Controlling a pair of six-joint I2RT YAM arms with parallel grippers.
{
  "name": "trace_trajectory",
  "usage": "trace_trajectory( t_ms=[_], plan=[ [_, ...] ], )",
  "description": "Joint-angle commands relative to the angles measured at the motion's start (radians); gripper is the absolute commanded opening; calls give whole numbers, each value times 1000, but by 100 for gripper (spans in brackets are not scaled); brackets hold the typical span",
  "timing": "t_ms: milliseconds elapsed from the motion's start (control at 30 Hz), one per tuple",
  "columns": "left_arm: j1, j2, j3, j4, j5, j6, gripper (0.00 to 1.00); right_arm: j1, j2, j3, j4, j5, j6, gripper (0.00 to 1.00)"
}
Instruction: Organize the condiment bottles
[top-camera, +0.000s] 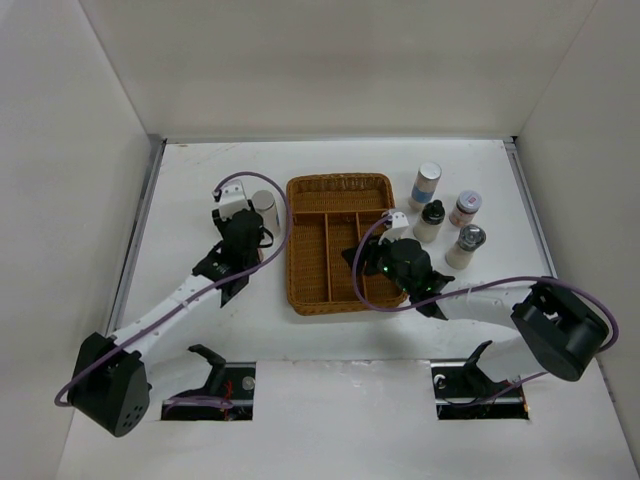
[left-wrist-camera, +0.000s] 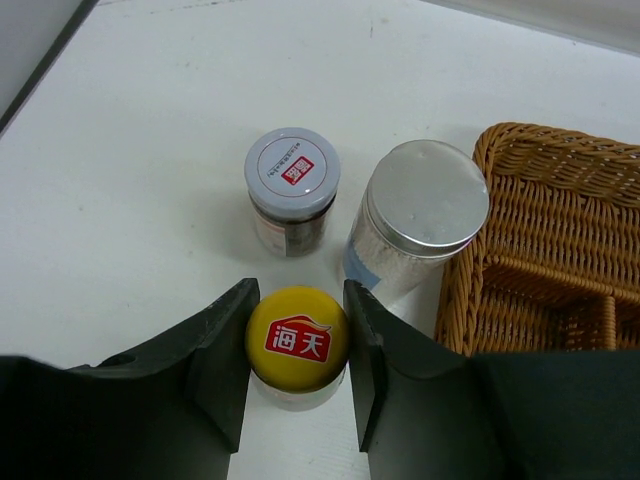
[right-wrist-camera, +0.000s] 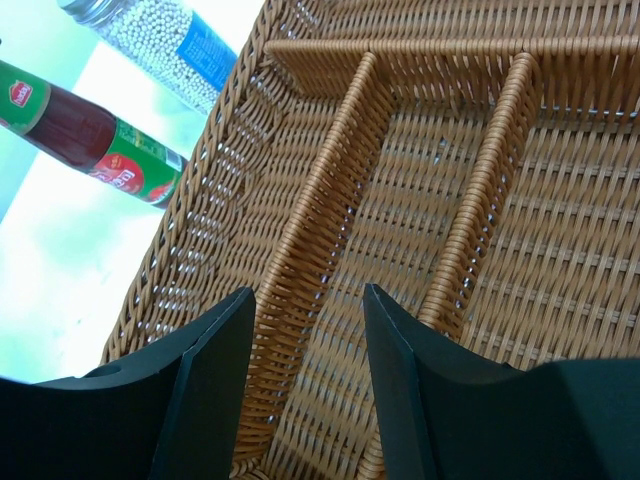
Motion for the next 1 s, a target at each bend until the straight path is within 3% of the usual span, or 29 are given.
trace_trajectory(
  t_ms=[0, 233, 467, 733, 967],
  plan=[
    [-6, -78, 29, 15, -21, 22, 15, 8, -11, 37, 42, -20, 3, 54],
    [-127, -228, 139, -102, -85, 61, 13, 8, -30, 26, 52, -8, 8, 53],
    [-271, -94, 320, -16, -59, 88, 13, -23, -59, 8, 38, 29, 42, 53],
    [-173, 257, 527, 233, 87, 130, 12, -38, -96, -14, 46, 35, 51, 53],
    [-75, 515, 742, 254, 191, 130, 11, -46, -91, -7, 38, 24, 45, 54]
  ],
)
